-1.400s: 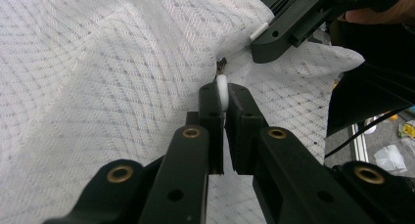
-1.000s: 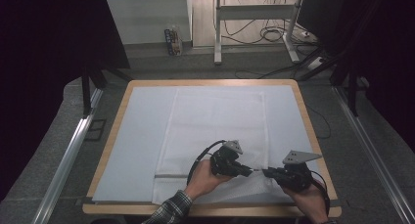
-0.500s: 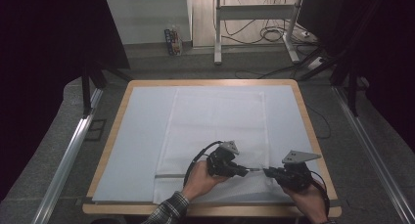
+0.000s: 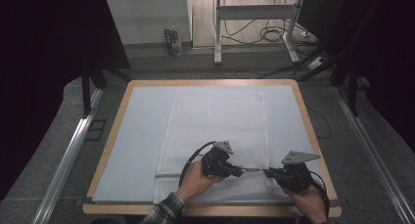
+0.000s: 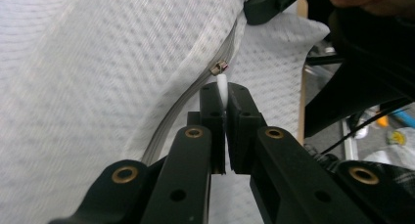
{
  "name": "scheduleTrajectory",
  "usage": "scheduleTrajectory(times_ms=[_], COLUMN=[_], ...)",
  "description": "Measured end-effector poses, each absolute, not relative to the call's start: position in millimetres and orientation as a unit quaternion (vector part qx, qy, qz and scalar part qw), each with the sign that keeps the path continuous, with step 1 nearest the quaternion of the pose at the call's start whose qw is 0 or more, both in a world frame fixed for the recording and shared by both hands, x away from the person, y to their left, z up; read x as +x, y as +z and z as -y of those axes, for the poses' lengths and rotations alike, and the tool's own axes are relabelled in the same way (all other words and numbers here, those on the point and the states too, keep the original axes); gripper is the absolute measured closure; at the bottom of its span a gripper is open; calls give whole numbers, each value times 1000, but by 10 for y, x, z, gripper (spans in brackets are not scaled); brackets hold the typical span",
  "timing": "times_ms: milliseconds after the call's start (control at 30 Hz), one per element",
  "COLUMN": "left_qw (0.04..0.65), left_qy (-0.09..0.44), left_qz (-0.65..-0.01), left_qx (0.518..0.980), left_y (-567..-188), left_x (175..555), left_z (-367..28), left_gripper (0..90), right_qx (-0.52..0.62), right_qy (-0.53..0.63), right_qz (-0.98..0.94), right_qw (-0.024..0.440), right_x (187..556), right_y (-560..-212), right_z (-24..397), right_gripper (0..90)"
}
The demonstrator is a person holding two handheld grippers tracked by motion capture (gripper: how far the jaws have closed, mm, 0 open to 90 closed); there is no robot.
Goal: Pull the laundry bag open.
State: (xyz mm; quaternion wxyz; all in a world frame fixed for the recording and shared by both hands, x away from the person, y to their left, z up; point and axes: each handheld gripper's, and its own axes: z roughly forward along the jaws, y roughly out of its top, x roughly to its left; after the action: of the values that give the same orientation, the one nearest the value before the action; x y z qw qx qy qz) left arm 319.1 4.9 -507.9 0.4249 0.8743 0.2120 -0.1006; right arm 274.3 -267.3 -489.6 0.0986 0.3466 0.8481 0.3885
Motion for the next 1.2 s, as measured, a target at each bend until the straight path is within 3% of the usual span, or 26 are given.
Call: scheduleTrajectory(times_ms=[1200], left_qw=[424], left_qy=[-77], left_qz=[-236], left_qx=[871], left_y=[-5056], left_x=[3054], left_z=[-539], left_gripper=[878], right_qx=[353], right_qy=[387], right_qz=[-847], right_qw=[92], right_x=[2744], right_y=[-4931], right_z=[2723], right_gripper=[859])
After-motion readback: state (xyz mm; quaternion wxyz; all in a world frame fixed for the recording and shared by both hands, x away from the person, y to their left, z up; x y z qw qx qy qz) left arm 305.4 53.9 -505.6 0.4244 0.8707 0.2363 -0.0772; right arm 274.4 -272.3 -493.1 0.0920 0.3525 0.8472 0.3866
